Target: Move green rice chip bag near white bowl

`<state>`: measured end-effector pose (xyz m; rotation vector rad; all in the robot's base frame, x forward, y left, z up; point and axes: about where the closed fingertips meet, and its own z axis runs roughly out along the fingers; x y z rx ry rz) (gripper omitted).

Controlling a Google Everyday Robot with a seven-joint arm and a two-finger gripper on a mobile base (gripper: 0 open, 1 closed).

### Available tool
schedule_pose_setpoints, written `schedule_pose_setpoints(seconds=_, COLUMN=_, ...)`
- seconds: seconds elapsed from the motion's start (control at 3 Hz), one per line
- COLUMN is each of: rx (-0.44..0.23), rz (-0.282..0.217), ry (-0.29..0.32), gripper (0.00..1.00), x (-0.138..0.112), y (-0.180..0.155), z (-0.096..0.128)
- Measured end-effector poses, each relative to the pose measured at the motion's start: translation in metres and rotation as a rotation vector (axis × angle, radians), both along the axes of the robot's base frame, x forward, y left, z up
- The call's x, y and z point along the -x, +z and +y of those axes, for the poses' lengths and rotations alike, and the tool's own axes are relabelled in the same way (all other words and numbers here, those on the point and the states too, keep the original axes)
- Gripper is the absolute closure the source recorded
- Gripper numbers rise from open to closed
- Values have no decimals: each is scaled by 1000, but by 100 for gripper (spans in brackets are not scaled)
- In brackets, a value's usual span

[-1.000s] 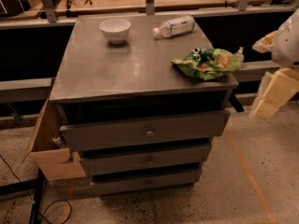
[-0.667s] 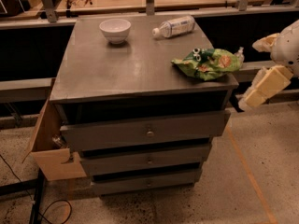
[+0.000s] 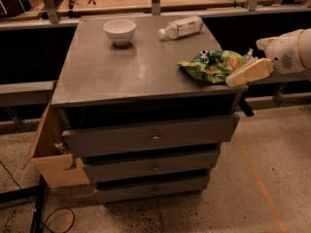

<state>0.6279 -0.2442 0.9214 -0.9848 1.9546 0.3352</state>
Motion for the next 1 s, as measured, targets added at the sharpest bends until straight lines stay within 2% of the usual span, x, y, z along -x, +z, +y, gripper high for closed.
schedule_pose_setpoints(seconds=0.33, rx=-66, rz=-20, ry=-56, gripper=0, x=-40, y=-23, z=-5)
schedule_pose_setpoints(seconds=0.67, rx=-105, rz=-4, ry=-81, gripper=18, x=-69, y=-51, z=-10)
schedule_pose_setpoints(seconds=1.0, rx=-127, rz=1, ry=-61, gripper=41, x=-85, y=-65, z=-5)
